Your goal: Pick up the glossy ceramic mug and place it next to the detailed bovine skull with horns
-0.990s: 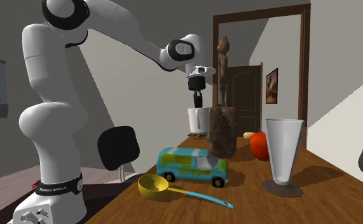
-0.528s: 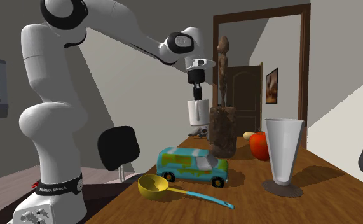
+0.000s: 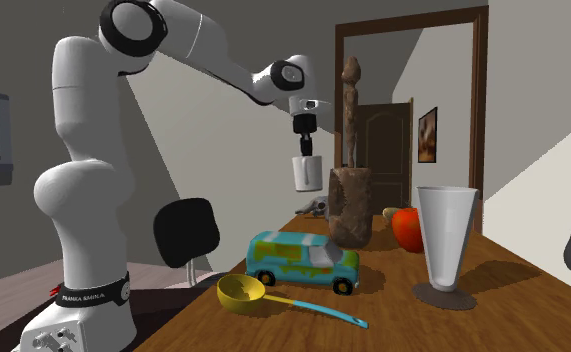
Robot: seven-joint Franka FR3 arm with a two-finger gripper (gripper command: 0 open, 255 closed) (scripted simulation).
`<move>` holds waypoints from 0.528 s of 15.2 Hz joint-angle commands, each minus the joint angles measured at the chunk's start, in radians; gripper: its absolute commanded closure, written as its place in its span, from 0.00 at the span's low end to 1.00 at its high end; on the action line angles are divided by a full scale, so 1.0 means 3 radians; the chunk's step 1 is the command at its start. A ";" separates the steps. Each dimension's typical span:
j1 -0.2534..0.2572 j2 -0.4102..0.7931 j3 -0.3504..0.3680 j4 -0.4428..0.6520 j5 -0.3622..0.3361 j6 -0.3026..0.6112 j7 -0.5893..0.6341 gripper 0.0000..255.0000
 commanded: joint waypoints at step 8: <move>0.0433 0.0811 0.0323 0.0928 -0.0384 -0.0282 0.0790 1.00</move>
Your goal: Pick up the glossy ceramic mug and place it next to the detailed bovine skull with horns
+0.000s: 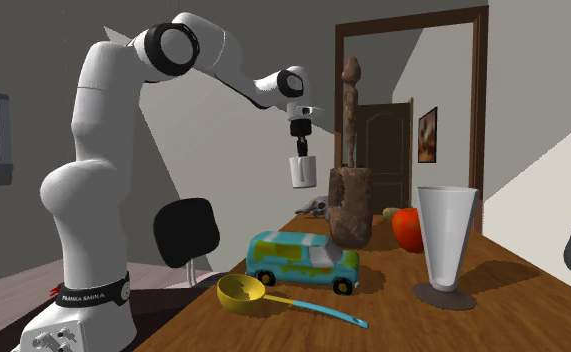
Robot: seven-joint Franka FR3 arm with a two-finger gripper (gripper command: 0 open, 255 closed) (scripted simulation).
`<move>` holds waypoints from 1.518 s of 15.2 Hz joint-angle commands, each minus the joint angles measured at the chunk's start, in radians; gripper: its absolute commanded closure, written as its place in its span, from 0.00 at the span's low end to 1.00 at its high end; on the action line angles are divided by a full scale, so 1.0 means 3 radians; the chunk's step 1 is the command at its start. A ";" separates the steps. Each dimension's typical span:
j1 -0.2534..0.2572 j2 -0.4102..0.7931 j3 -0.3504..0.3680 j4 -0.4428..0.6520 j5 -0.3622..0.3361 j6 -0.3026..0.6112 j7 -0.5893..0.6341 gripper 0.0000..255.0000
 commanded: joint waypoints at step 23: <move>0.1038 0.1608 0.0043 0.1719 -0.0706 -0.0345 0.0846 1.00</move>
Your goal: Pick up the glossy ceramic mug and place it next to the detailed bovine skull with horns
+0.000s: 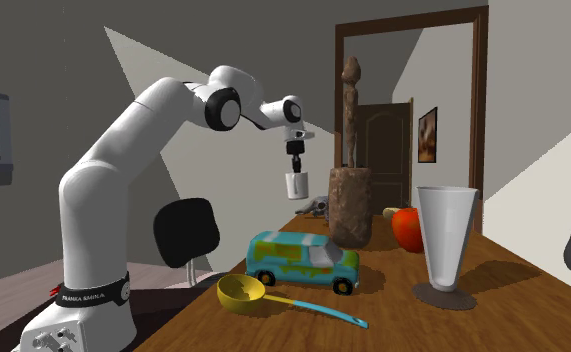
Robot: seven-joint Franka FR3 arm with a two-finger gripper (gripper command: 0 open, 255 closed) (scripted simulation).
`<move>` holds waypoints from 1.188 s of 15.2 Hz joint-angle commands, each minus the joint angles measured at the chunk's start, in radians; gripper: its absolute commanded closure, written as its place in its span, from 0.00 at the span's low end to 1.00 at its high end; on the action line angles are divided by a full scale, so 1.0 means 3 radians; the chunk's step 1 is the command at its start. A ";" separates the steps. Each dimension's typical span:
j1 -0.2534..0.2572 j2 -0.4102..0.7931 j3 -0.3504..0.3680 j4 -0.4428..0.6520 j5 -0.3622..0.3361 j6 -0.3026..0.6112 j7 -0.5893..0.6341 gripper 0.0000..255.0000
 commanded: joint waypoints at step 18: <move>-0.0135 0.0069 -0.0041 -0.0774 -0.0076 0.0804 0.0153 1.00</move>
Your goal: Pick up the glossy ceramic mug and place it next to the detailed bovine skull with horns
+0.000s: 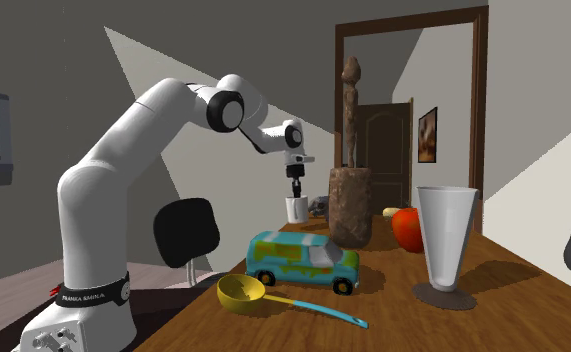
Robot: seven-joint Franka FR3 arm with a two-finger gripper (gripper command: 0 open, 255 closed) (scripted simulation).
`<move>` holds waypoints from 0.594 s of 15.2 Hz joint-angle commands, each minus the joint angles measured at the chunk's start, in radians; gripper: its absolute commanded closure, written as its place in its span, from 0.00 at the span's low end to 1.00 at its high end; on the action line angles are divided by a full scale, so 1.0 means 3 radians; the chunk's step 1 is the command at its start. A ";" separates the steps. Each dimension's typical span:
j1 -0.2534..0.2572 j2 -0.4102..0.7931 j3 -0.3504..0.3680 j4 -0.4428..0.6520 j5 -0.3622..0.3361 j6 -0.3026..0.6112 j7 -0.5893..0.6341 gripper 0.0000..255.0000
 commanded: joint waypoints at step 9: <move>-0.0009 0.0037 -0.0014 -0.0071 -0.0022 0.0106 0.0018 1.00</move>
